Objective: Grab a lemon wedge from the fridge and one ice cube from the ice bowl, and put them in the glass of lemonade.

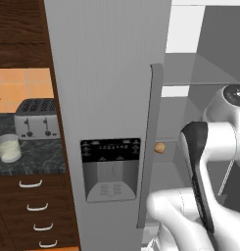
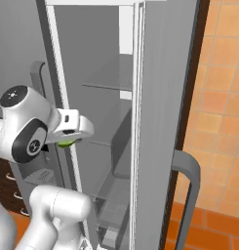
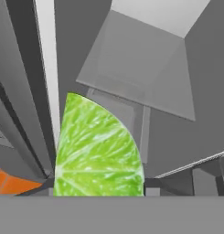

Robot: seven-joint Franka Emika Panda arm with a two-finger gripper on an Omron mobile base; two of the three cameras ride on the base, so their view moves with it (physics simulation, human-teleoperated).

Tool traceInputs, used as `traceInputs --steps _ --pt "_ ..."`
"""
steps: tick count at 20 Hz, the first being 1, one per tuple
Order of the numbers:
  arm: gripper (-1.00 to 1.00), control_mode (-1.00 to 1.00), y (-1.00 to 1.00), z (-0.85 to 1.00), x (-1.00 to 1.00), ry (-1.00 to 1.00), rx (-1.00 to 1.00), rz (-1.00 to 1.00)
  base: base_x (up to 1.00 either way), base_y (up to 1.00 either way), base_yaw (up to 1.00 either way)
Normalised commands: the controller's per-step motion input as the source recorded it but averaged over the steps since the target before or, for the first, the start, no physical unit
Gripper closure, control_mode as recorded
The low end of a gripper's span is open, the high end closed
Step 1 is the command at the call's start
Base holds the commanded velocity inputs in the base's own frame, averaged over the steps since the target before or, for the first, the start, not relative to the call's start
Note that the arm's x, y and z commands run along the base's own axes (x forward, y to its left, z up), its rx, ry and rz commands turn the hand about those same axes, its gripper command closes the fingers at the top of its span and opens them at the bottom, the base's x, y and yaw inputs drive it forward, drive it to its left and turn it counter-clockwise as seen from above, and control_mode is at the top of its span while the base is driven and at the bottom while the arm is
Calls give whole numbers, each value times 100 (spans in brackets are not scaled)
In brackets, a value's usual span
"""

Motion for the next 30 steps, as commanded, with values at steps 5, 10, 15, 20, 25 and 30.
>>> traceInputs --steps 5,10,15,20,25,30 --pt "100 -100 0 31 -70 0 4 3 0 0 0" --pt "100 -100 0 -1 -2 5 0 0 0 0 0" --pt "100 100 13 0 -40 0 0 0 -40 37 -1" --pt "100 100 0 0 0 0 0 0 -55 100 -15" --pt "100 100 0 0 0 0 0 0 -6 100 -20" --pt "100 100 0 0 0 0 0 0 2 100 -21"
